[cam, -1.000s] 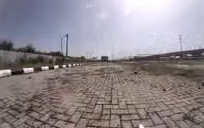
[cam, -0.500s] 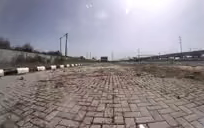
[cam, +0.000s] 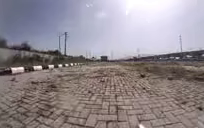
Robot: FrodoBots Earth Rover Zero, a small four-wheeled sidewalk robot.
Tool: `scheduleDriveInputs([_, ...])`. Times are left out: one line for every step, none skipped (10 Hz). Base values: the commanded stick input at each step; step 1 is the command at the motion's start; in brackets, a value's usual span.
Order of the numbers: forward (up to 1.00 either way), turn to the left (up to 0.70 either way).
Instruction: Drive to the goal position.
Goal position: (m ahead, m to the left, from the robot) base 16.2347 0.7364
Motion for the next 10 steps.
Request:
scheduleDriveInputs([1.0,0.0])
scheduleDriveInputs([1.0,0.0])
scheduleDriveInputs([1.0,0.0])
scheduleDriveInputs([1.0,0.0])
scheduleDriveInputs([1.0,0.0])
scheduleDriveInputs([1.0,0.0])
scheduleDriveInputs([1.0,0.0])
scheduleDriveInputs([1.0,0.0])
scheduleDriveInputs([1.0,0.26])
scheduleDriveInputs([1.0,0.33])
